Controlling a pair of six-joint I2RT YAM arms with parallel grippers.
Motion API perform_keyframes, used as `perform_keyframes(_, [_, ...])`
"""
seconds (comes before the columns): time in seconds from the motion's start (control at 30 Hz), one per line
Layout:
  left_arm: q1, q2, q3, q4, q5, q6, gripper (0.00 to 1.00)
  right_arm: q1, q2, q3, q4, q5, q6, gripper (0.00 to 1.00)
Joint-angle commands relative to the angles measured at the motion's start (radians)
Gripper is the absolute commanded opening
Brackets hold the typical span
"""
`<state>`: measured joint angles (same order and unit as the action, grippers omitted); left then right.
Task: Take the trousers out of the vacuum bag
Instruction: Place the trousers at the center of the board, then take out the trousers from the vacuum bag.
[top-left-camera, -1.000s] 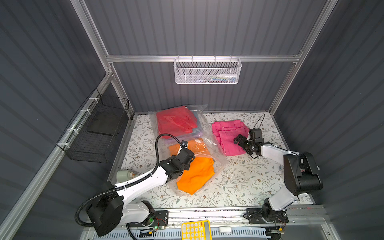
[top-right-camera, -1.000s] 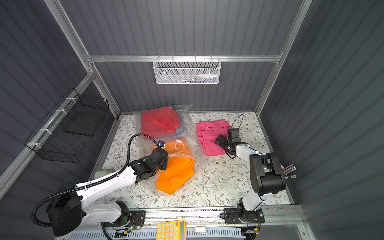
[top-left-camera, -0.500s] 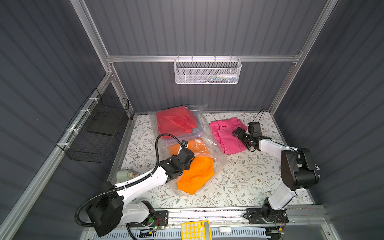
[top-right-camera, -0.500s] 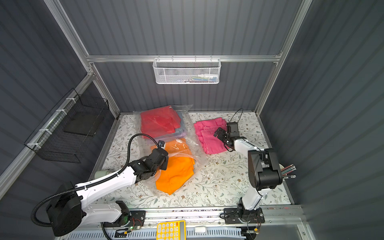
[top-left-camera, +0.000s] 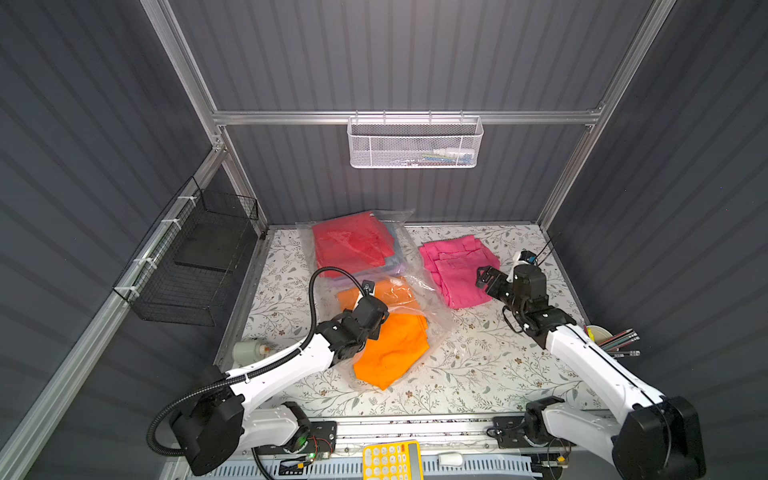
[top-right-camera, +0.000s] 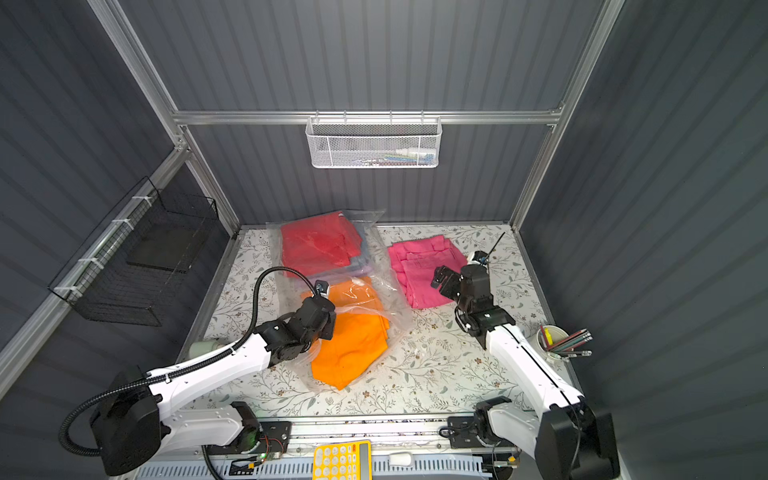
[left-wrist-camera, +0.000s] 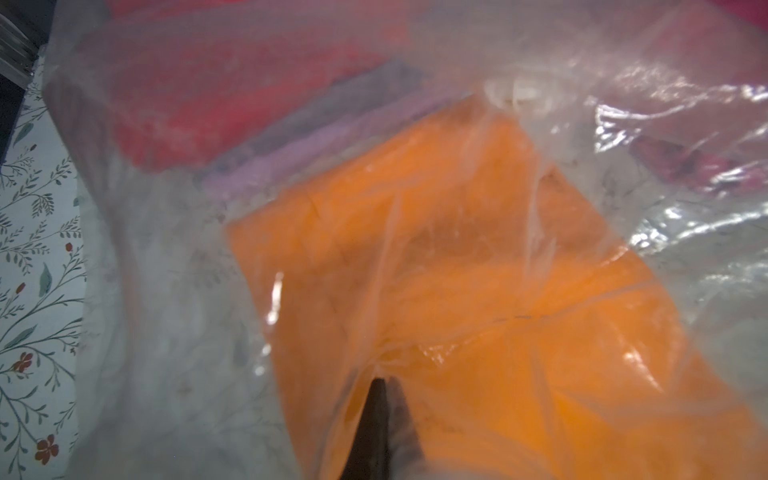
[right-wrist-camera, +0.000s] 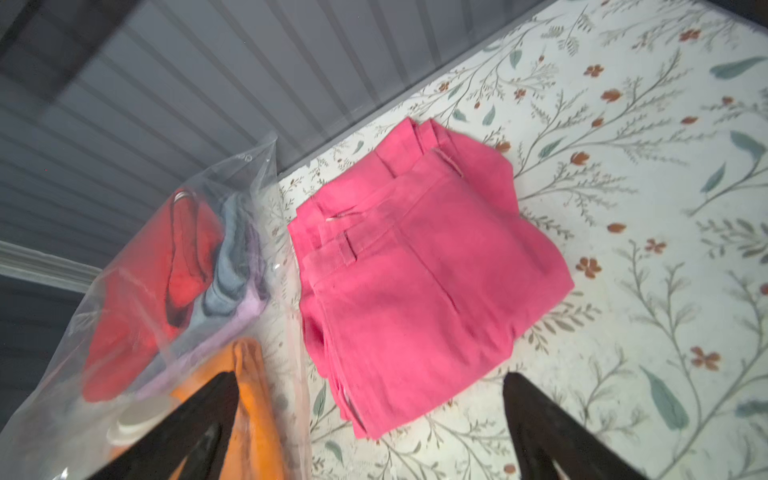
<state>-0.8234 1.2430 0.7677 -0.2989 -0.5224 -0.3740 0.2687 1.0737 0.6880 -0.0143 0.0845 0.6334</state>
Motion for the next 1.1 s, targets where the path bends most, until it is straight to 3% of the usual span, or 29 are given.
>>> perform_keyframes(0.0, [0.006,-0.027,0.002,0.031,-0.004,0.021,0.0,0.074,-0.11,-0.044,-0.021,-0.034,0.087,0.99])
perform_keyframes(0.27, [0.006,-0.002,0.002,0.04,0.007,0.026,0.0,0.403,-0.3,-0.111,-0.104,0.172,0.256,0.98])
perform_keyframes(0.37, [0.006,-0.004,-0.005,0.048,0.0,0.023,0.0,0.569,-0.335,-0.113,-0.09,0.309,0.285,0.97])
perform_keyframes(0.47, [0.006,0.007,-0.007,0.063,0.006,0.022,0.0,0.706,-0.312,-0.095,-0.064,0.406,0.297,0.94])
perform_keyframes(0.67, [0.006,0.052,0.008,0.072,0.021,0.025,0.0,0.866,-0.125,-0.035,0.023,0.387,0.334,0.87])
perform_keyframes(0.9, [0.007,0.067,0.018,0.073,0.036,0.023,0.0,0.906,0.075,-0.026,0.133,0.299,0.423,0.84])
perform_keyframes(1.07, [0.006,0.058,0.018,0.083,0.046,0.027,0.0,0.856,0.156,-0.046,0.144,0.212,0.508,0.84])
